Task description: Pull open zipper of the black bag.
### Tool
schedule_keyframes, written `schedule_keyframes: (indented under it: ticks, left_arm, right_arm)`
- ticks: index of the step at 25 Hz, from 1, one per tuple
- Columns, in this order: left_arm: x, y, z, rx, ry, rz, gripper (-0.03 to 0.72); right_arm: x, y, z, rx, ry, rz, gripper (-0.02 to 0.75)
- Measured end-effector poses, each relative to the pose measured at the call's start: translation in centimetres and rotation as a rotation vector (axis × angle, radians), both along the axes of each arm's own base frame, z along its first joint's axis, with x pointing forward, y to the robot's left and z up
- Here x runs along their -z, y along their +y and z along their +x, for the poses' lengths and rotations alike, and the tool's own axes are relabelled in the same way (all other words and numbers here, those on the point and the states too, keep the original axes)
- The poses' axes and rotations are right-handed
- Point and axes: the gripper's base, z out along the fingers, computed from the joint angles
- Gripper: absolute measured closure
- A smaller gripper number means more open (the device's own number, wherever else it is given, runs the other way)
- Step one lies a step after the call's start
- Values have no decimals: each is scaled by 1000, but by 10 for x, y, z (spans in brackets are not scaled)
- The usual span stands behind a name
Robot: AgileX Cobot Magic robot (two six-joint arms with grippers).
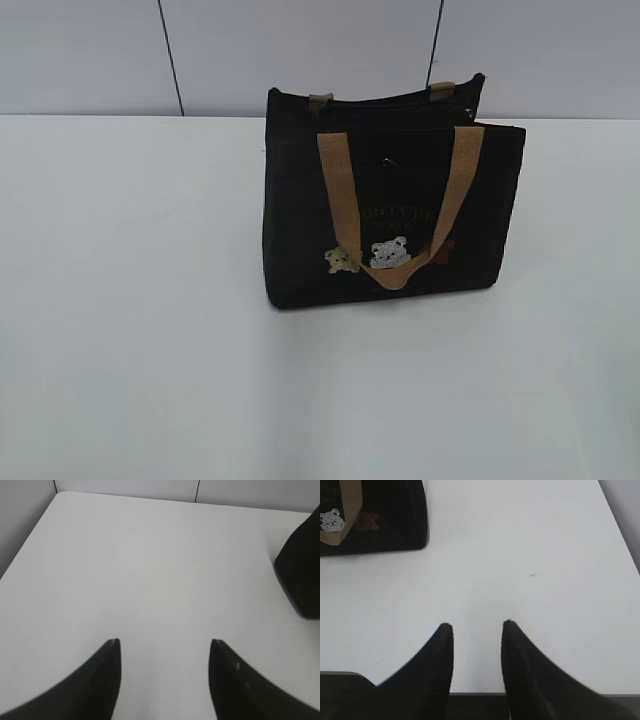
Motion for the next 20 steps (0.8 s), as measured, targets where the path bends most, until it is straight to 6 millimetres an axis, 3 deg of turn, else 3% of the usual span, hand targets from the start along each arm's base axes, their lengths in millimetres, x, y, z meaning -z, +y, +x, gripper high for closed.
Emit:
schedule_keyframes:
  ticks: [8, 20]
  left_arm:
    - [1, 2, 0, 14, -1, 104, 274]
    - [1, 2, 1, 43, -1, 107, 293]
  right_arm:
    - [0, 0, 0, 0, 0, 0, 489]
    - [0, 0, 0, 0, -1, 0, 489]
